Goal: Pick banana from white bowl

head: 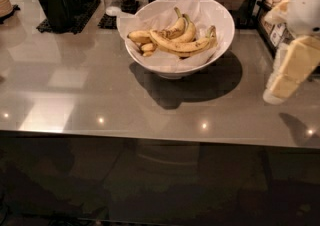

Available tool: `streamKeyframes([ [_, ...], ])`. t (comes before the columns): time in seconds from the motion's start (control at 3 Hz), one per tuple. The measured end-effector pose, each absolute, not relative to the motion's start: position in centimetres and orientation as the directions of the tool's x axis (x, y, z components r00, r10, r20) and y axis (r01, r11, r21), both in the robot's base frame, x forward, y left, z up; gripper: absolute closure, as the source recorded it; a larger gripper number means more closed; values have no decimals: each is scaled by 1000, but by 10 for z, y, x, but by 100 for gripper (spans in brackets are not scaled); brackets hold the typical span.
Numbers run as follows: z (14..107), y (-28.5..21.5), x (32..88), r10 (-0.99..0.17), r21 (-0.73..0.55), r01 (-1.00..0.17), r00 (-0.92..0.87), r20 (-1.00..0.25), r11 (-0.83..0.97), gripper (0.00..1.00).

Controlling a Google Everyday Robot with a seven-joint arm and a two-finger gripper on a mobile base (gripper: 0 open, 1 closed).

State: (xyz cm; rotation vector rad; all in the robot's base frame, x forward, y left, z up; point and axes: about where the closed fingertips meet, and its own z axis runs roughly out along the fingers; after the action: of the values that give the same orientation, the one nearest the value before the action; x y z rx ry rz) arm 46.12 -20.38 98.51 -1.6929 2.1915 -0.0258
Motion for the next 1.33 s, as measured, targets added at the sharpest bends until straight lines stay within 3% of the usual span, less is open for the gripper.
streamKeyframes([
  [0.67,995,-144,535,-891,-184,-959,-118,-438,217,0],
  [1.33,984,-112,564,-871,-133,-970,-118,-477,204,0],
])
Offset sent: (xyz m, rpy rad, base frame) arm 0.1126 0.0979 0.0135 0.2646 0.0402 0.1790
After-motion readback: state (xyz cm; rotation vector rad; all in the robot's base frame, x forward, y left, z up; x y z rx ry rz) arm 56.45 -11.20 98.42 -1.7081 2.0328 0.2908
